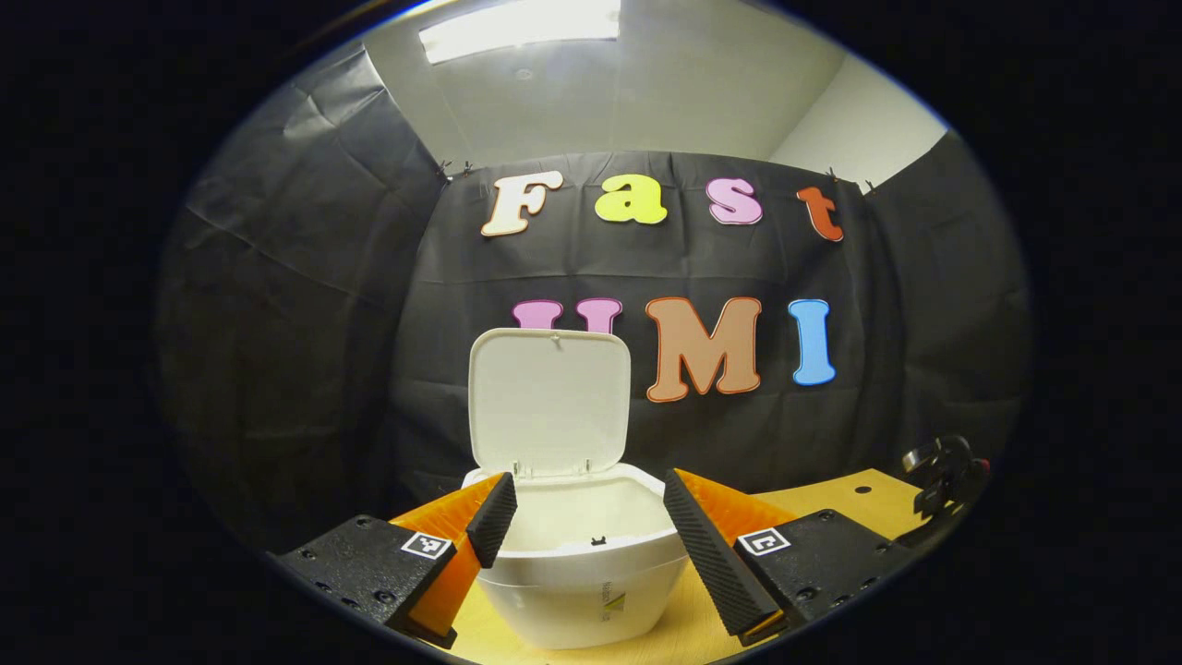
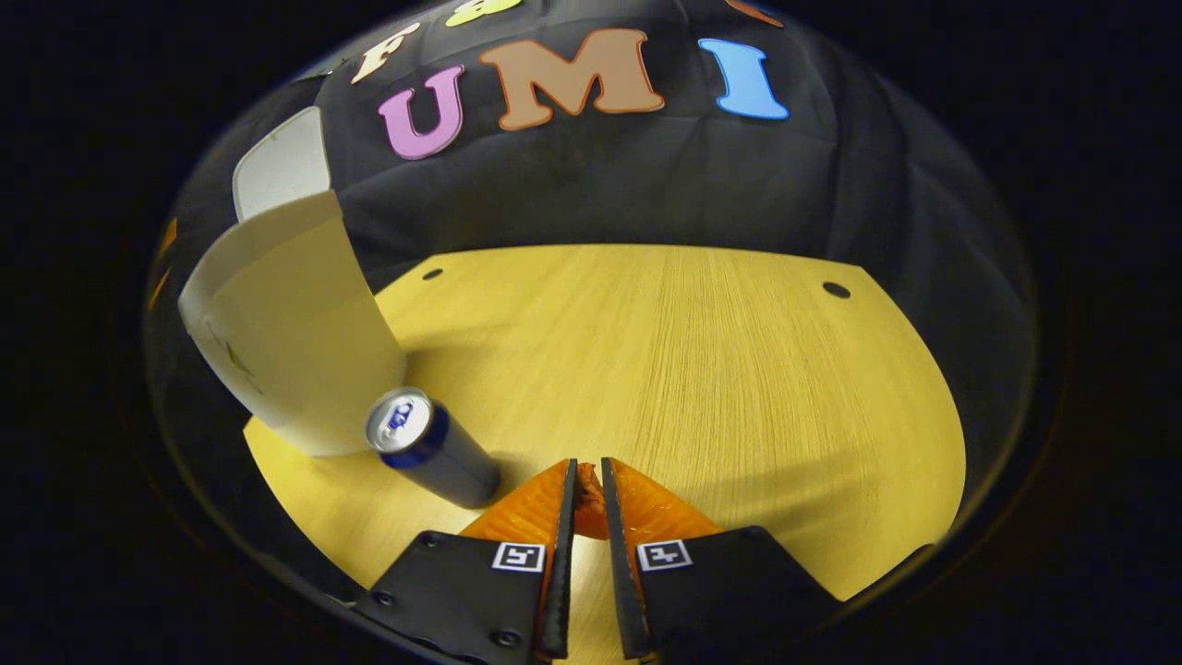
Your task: Press the lid of the desktop garbage bin to open it, pick up the crumpled paper on the desktop and throw it into the bin, then pick up the pop can on the desktop and drop it into the bin, and finally close the garbage bin lid.
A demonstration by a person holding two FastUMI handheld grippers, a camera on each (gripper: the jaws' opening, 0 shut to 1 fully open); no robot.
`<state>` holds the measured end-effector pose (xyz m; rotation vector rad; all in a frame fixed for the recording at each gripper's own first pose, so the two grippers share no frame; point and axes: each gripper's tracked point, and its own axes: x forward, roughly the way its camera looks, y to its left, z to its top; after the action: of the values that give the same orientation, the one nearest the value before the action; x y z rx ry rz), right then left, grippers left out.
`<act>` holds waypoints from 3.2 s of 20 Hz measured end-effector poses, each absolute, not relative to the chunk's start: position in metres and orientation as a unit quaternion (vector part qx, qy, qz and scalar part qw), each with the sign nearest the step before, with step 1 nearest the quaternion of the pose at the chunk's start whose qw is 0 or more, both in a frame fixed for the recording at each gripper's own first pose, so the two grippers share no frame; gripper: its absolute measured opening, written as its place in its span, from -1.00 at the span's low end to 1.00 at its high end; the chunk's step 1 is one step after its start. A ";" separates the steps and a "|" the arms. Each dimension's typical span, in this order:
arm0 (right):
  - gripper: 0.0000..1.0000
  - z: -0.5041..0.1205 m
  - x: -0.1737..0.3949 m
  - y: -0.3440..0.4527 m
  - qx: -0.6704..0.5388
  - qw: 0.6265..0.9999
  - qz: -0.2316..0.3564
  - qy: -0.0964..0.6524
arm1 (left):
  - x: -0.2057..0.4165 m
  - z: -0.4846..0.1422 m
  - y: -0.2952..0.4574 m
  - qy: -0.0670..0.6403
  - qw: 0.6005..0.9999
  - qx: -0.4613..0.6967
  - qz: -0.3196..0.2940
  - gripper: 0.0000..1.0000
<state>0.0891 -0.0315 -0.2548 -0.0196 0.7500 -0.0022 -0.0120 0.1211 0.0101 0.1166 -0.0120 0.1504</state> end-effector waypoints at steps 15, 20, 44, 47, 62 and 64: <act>-0.56 -0.048 0.158 0.240 -0.094 0.946 0.268 0.157 | -0.071 0.008 0.191 0.006 0.983 0.071 0.168 0.92; -0.54 -0.063 0.176 0.290 -0.114 0.934 0.296 0.163 | -0.113 0.022 0.225 0.002 0.969 0.096 0.229 0.92; 0.95 -0.005 0.146 0.116 -0.140 0.976 0.130 0.109 | -0.017 0.045 0.078 -0.055 0.995 0.084 -0.008 0.92; 0.96 -0.002 0.100 0.060 -0.108 0.985 0.070 0.118 | 0.008 0.040 0.028 -0.061 0.993 0.064 -0.076 0.92; 0.96 0.006 -0.016 -0.096 0.019 0.983 -0.147 0.110 | 0.058 -0.179 -0.075 0.074 0.981 0.061 -0.170 0.92; 0.99 0.002 -0.016 -0.101 0.026 0.982 -0.149 0.115 | 0.058 -0.209 -0.077 0.093 0.981 0.055 -0.163 0.92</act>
<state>-0.0162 -0.1014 0.0016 0.0524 0.2308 -0.2998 0.0579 -0.0774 -0.2086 0.1115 0.1878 -0.3275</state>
